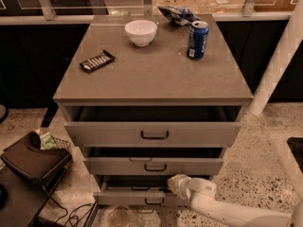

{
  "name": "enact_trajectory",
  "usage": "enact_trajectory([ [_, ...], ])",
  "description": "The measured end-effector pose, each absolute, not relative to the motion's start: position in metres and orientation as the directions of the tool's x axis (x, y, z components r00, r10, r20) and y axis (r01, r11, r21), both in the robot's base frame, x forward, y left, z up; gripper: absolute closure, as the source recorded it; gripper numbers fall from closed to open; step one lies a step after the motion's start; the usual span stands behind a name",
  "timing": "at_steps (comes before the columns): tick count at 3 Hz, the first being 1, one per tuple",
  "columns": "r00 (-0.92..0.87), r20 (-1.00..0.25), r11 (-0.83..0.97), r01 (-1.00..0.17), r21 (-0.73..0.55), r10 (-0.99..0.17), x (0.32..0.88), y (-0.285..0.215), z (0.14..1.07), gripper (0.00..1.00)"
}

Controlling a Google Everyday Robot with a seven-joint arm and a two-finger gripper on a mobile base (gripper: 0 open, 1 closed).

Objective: Close bottom drawer

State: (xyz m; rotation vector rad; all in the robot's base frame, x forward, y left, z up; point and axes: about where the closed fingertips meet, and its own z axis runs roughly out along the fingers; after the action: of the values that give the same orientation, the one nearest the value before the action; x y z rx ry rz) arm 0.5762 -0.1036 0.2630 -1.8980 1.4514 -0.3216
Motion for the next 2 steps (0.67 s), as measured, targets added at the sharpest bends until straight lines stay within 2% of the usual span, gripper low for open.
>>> enact_trajectory([
  [2,0.337,-0.219,-0.112,-0.738,-0.665,-0.916,0.5749,-0.1035,0.263,1.0],
])
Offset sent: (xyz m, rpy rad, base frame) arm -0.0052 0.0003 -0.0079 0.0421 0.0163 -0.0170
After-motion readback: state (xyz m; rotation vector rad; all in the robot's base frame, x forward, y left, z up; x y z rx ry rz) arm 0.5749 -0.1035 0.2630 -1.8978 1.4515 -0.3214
